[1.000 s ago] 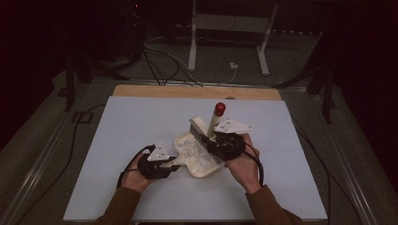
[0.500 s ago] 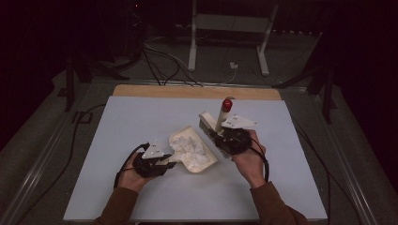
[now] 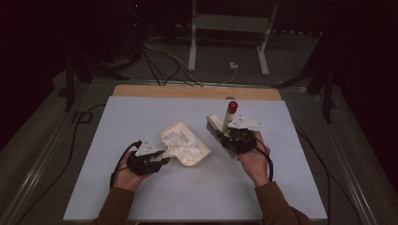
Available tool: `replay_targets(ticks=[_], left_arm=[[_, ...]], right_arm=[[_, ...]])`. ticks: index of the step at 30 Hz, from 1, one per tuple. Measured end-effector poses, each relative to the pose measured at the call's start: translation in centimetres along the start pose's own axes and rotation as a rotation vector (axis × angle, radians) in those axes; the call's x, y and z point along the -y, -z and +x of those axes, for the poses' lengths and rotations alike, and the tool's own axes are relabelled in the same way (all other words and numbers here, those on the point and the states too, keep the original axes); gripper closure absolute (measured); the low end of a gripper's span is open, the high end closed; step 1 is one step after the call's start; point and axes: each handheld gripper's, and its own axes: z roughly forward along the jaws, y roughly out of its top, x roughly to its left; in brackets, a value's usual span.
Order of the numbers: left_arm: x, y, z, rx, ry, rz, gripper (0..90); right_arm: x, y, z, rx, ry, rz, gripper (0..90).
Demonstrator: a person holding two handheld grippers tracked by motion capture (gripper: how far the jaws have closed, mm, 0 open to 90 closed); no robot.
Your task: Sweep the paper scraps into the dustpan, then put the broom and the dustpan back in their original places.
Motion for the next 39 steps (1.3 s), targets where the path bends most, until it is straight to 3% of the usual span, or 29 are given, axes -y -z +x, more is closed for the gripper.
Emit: replay_targets(ticks=[5,10,16,33,39], left_arm=[[0.2,0.4,0.2,-0.024,0.026,-0.001,66.6],[0.3,1.0,0.3,-0.050,0.050,-0.018,66.5],[0.6,1.7,0.5,-0.086,0.076,-0.030,66.5],[1.3,3.7,1.6,-0.168,0.147,-0.059,66.5],[1.6,4.4,2.1,-0.207,0.185,-0.078,66.5]], right_arm=[[0.7,-0.1,-0.7,-0.003,0.006,0.008,66.8],[1.3,-0.1,-1.5,-0.052,-0.001,0.010,66.8],[1.8,0.0,-1.9,-0.056,0.038,0.028,66.8],[3.5,1.4,-4.3,-0.085,0.009,0.053,66.8],[4.6,2.1,-5.3,-0.096,0.020,0.072,66.7]])
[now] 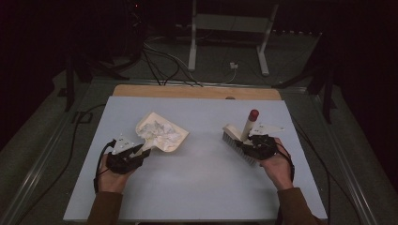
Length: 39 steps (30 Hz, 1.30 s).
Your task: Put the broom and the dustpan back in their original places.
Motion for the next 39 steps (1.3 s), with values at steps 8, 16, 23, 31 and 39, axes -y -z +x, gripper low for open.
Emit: replay_targets(ticks=[8,16,23,31,39], left_arm=[[0.5,0.9,0.9,-0.067,0.033,-0.011,66.5],[1.0,1.7,2.0,-0.107,0.077,-0.017,66.5],[1.2,2.0,2.3,-0.122,0.086,-0.010,66.5],[1.4,2.0,2.1,-0.159,0.101,-0.009,66.5],[1.8,1.6,1.3,-0.229,0.137,-0.005,66.5]], right_arm=[[1.4,0.8,-0.9,-0.062,0.024,0.009,66.7],[3.1,1.0,-1.3,-0.086,0.040,0.066,66.7],[3.6,0.8,-1.7,-0.110,0.031,0.055,59.2],[2.6,2.8,-1.5,-0.055,-0.013,-0.089,53.9],[2.4,3.2,-1.0,0.032,-0.095,-0.138,64.7]])
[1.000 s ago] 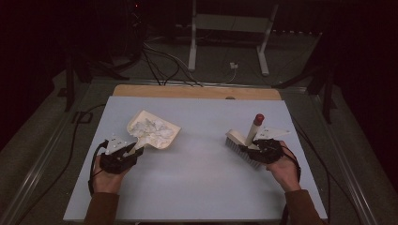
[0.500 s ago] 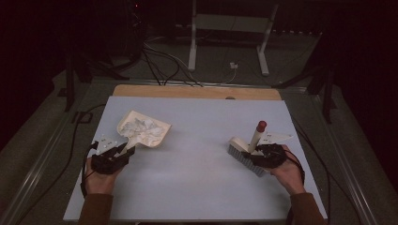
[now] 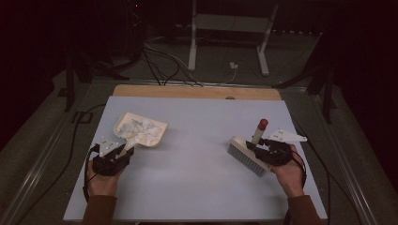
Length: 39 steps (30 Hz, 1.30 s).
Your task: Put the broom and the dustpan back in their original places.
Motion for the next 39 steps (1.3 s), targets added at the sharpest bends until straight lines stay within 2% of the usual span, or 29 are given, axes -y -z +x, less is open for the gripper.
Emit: replay_targets(ticks=[3,6,8,12,16,19,22,25,30,39], left_arm=[[0.4,-0.2,-0.5,-0.025,0.021,-0.004,66.5],[0.7,-0.3,-0.9,-0.042,0.032,-0.011,66.5],[0.6,-0.2,-1.0,-0.031,0.037,-0.008,66.5],[0.4,0.2,-1.3,-0.019,0.034,-0.012,66.5],[0.3,0.7,-1.5,-0.019,0.041,-0.029,66.5],[0.2,0.8,-1.7,-0.018,0.047,-0.033,66.5],[0.2,0.7,-1.8,-0.012,0.047,-0.029,66.5],[0.2,0.6,-1.9,-0.008,0.046,-0.028,66.5],[0.1,0.4,-2.2,-0.005,0.040,-0.028,66.4],[0.2,0.2,-2.3,-0.006,0.037,-0.023,66.5]], right_arm=[[-0.1,-0.4,0.1,0.053,-0.025,-0.003,69.4],[-0.2,-0.6,-0.2,0.043,-0.062,-0.004,70.4],[-0.4,-0.5,-0.3,0.023,-0.051,0.010,70.5],[-0.9,0.1,-0.2,-0.003,0.008,0.027,70.5],[-0.9,1.0,-0.3,-0.086,0.064,0.037,70.5],[-0.7,1.7,-0.5,-0.147,0.081,0.055,70.5],[-0.5,2.3,-0.9,-0.190,0.091,0.077,70.6],[-0.4,2.9,-1.4,-0.229,0.084,0.089,70.7],[-0.7,3.5,-2.6,-0.330,0.039,0.107,70.8],[-1.2,3.6,-3.5,-0.499,0.043,0.203,70.9]])
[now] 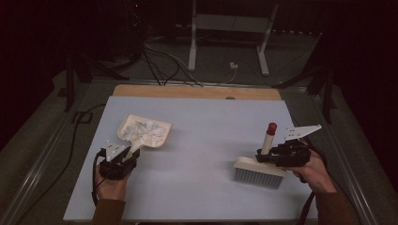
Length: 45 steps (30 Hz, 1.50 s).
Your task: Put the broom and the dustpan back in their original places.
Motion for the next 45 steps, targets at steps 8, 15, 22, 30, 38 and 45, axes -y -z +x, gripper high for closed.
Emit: replay_targets(ticks=[8,15,22,30,38,45], left_arm=[[0.1,-0.3,0.2,-0.004,0.006,0.007,66.5],[0.3,-0.5,0.3,-0.021,0.018,0.012,66.4],[0.9,-1.0,-0.1,-0.040,0.027,0.029,66.5],[1.3,-1.7,-0.2,-0.065,0.036,0.044,66.4],[1.4,-2.4,-0.2,-0.108,0.034,0.058,66.4],[1.4,-3.5,-0.6,-0.133,0.035,0.064,66.4]], right_arm=[[0.0,-1.7,-0.9,0.061,-0.015,0.098,70.1],[-0.2,-3.0,-1.0,0.279,-0.023,0.119,64.0],[0.2,-4.3,-2.0,0.371,-0.087,0.098,62.6],[0.6,-5.7,-3.4,0.467,-0.128,0.116,59.6],[0.7,-7.1,-4.4,0.550,-0.147,0.138,59.0],[1.2,-8.2,-5.5,0.586,-0.213,0.136,59.6]])
